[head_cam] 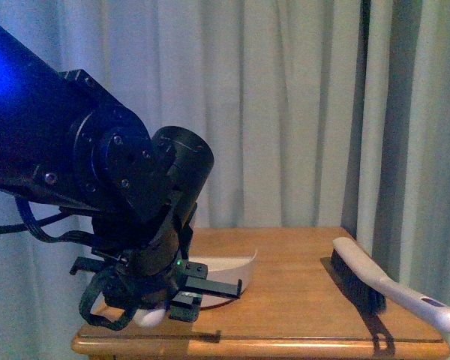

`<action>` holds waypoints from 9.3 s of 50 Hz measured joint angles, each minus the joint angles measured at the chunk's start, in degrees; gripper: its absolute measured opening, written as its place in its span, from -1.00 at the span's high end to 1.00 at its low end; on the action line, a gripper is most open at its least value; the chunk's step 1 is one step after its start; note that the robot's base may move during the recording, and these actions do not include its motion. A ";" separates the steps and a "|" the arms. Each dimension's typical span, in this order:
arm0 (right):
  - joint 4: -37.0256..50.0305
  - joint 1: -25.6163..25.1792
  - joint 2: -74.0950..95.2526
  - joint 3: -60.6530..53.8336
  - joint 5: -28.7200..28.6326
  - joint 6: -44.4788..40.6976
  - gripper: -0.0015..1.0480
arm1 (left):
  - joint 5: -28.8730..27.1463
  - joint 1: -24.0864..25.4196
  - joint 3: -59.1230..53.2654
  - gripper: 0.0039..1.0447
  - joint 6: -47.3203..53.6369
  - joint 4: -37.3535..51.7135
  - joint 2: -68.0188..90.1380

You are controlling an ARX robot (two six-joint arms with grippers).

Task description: Clean up trash

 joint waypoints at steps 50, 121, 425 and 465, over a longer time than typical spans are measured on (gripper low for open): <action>0.00 0.00 0.00 0.00 0.00 0.00 -0.86 | 13.29 12.81 -61.20 0.51 18.58 43.32 -83.82; -19.08 18.01 91.12 64.35 11.41 10.47 -0.86 | 23.06 24.46 -68.87 0.51 11.06 39.39 -100.54; 14.88 16.96 27.89 21.75 24.68 -8.81 0.65 | 42.07 23.78 -37.77 0.52 56.65 7.26 -27.52; -18.36 15.96 55.30 42.32 14.19 -4.37 0.65 | 42.12 23.30 -35.60 0.52 57.44 3.13 -25.83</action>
